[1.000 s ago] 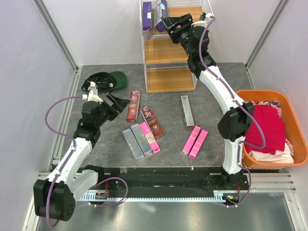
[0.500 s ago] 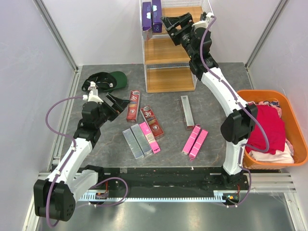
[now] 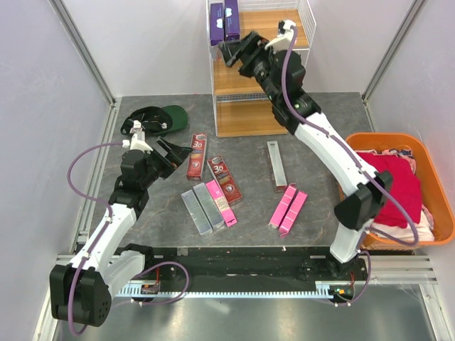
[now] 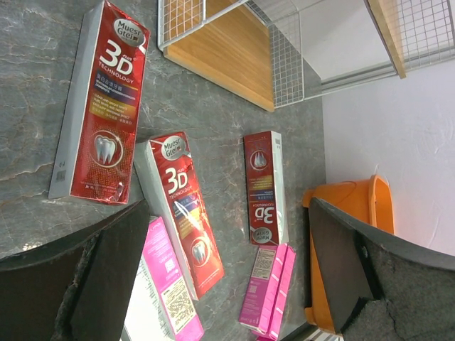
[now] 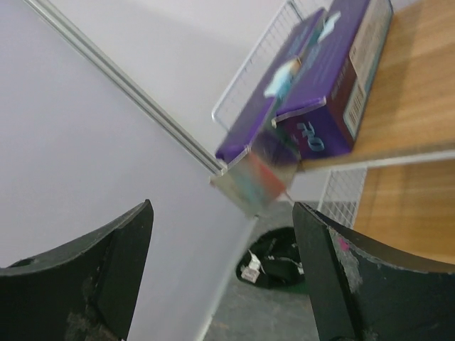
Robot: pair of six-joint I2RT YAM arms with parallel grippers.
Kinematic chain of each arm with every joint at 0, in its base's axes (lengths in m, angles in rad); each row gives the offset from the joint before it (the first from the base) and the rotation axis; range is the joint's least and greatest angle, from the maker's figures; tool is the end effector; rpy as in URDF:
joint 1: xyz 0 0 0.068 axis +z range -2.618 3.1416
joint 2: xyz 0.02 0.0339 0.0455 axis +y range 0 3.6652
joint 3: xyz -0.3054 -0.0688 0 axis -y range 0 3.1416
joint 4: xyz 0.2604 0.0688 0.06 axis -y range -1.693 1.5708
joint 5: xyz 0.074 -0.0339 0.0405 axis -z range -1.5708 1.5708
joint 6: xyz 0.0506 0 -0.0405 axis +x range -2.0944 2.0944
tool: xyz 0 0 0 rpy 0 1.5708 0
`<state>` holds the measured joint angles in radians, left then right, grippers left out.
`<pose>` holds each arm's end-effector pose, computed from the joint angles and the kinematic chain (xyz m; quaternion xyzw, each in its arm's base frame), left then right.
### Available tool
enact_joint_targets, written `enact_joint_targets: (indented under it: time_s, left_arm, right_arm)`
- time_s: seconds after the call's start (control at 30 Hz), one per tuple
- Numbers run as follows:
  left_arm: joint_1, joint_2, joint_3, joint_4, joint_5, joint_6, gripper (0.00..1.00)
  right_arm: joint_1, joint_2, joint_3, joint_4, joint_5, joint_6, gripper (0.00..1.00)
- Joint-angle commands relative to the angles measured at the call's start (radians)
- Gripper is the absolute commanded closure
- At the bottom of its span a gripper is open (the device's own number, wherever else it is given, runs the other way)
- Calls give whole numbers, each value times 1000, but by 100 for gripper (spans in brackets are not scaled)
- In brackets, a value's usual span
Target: Place and organize the toothpastes onto the shelf
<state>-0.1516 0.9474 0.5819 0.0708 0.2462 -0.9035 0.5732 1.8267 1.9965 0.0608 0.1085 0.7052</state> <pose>0.2197 -0.0460 0.2887 -0.2247 0.7684 -0.3828 0.4611 0.3935 0.2475 0.5405 0.0833 0.6160 0.4398 0.6482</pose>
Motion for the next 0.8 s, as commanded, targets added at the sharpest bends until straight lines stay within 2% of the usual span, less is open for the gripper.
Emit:
enact_joint_targets:
  time_s: [0.0, 0.3, 0.6, 0.77]
  left_arm:
    - [6, 10, 7, 40, 22, 18, 0]
    - [6, 96, 19, 80, 80, 14, 0]
    - [6, 192, 50, 116, 148, 5, 0]
    - [4, 217, 45, 150, 163, -14, 0]
  right_arm:
    - [28, -200, -194, 77, 71, -115, 13]
    - [59, -463, -637, 68, 138, -154, 12]
    - [57, -587, -910, -102, 272, -226, 12]
    - [57, -627, -1027, -170, 290, -248, 9]
